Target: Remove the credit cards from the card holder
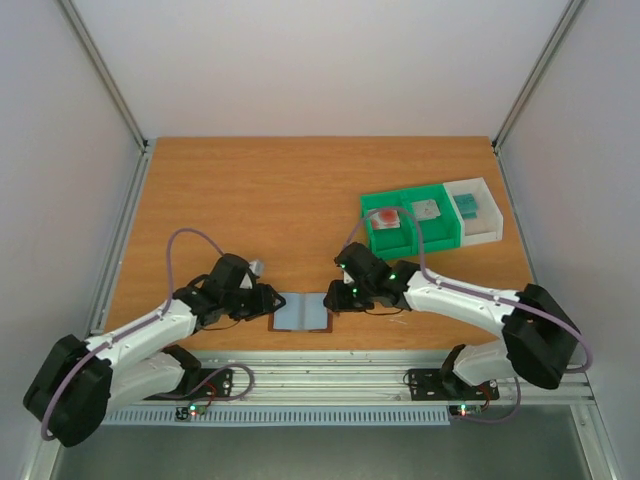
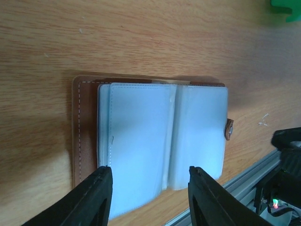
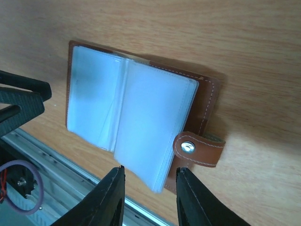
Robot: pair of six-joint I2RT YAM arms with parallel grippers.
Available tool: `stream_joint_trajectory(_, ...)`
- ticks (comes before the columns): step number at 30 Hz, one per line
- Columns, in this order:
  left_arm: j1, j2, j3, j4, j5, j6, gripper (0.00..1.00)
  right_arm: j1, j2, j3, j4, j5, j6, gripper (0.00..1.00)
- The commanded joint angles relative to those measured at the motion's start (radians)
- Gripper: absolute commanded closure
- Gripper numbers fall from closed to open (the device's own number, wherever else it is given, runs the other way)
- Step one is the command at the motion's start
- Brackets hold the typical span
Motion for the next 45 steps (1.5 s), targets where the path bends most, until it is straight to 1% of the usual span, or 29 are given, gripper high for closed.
stream_joint_trajectory(1, 0.004, 0.049, -0.01, 0.108, 0.013, -0.011, 0.54, 0.033, 0.055, 0.025, 0.082, 0.031, 0.03, 0.68)
stream_joint_trajectory(10, 0.004, 0.106, -0.02, 0.098, -0.018, 0.001, 0.47, 0.044, 0.124, 0.016, 0.102, 0.044, 0.027, 0.7)
stream_joint_trajectory(15, 0.005, 0.145, -0.028, 0.135, -0.01, 0.0, 0.48, 0.05, 0.151, 0.008, 0.118, 0.041, 0.031, 0.71)
stream_joint_trajectory(17, 0.005, 0.171, -0.03, 0.163, 0.009, -0.004, 0.5, 0.053, 0.159, 0.005, 0.126, 0.038, 0.033, 0.72)
stream_joint_trajectory(18, 0.005, 0.179, -0.029, 0.174, 0.018, -0.008, 0.53, 0.055, 0.164, 0.005, 0.129, 0.039, 0.034, 0.72)
stream_joint_trajectory(22, 0.005, 0.189, -0.027, 0.212, 0.054, -0.024, 0.7, 0.061, 0.186, -0.001, 0.14, 0.047, 0.037, 0.74)
stream_joint_trajectory(24, 0.004, 0.181, -0.027, 0.228, 0.076, -0.037, 0.76, 0.063, 0.199, -0.005, 0.147, 0.049, 0.038, 0.75)
stream_joint_trajectory(26, 0.004, 0.174, -0.03, 0.253, 0.102, -0.056, 0.79, 0.066, 0.209, -0.012, 0.156, 0.049, 0.042, 0.76)
stream_joint_trajectory(29, 0.004, 0.169, -0.047, 0.34, 0.143, -0.104, 0.83, 0.069, 0.22, -0.023, 0.17, 0.053, 0.048, 0.77)
stream_joint_trajectory(32, 0.004, 0.18, -0.054, 0.387, 0.172, -0.135, 0.9, 0.07, 0.228, -0.032, 0.181, 0.057, 0.051, 0.78)
stream_joint_trajectory(36, 0.003, 0.197, -0.054, 0.44, 0.208, -0.155, 0.91, 0.07, 0.234, -0.041, 0.191, 0.055, 0.053, 0.79)
stream_joint_trajectory(40, -0.001, 0.209, -0.055, 0.484, 0.228, -0.179, 0.85, 0.07, 0.234, -0.052, 0.203, 0.058, 0.056, 0.8)
stream_joint_trajectory(45, -0.01, 0.221, -0.051, 0.503, 0.24, -0.192, 0.86, 0.07, 0.234, -0.066, 0.218, 0.061, 0.057, 0.81)
